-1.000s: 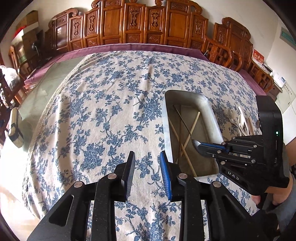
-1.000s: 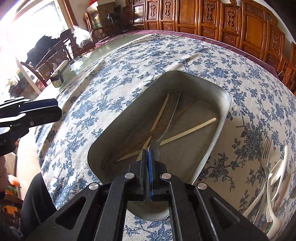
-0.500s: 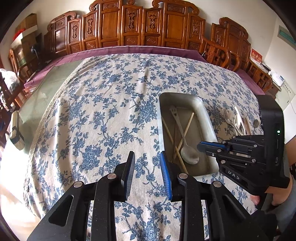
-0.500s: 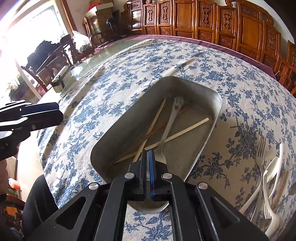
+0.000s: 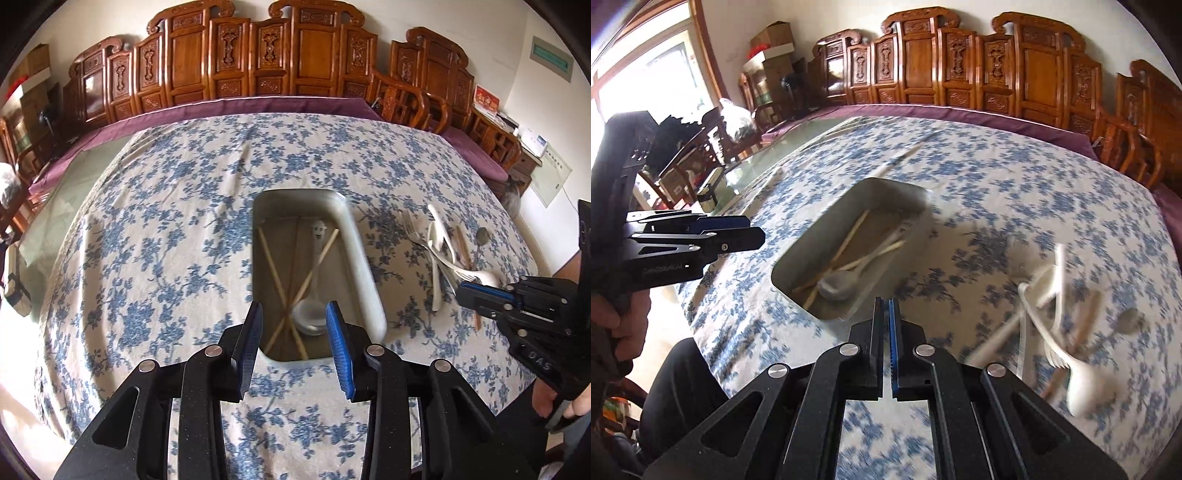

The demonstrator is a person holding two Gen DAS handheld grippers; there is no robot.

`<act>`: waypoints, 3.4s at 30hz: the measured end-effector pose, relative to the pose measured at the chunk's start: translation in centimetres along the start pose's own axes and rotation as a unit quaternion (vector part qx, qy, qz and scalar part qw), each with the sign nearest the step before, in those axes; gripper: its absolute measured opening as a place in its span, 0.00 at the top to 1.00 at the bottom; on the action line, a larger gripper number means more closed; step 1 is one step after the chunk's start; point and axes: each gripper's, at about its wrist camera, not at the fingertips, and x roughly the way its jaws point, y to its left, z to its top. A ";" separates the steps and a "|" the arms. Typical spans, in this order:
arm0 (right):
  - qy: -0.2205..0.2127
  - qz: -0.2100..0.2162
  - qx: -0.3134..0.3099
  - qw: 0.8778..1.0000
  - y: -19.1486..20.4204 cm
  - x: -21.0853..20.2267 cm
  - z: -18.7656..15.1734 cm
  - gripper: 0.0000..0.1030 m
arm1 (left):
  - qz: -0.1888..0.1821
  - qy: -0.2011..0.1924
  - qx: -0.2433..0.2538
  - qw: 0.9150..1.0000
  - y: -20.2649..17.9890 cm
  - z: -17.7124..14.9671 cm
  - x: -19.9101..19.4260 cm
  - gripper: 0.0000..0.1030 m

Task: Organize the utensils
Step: 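Move both grippers back toward the utensil pile, right gripper toward a white plastic spoon, then lift the white plastic spoon with the right gripper while the left gripper grasps a metal fork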

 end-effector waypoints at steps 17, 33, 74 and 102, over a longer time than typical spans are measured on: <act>0.033 -0.115 0.092 0.989 -12.8 -2.6 -7.5 0.79 | -0.038 0.025 0.049 0.998 -7.5 0.0 2.8 0.67; 0.063 -0.179 0.004 0.982 -13.3 2.1 -7.3 0.52 | -0.050 0.047 0.073 0.995 -10.9 -0.6 4.9 0.67; 0.035 -0.162 0.019 0.986 -20.7 -1.6 -5.9 0.97 | -0.081 0.089 0.055 0.991 -20.0 2.0 14.4 0.67; 0.004 -0.130 0.053 0.990 -20.1 -4.9 -8.4 0.96 | -0.038 0.089 -0.013 0.995 -20.3 3.3 16.7 1.00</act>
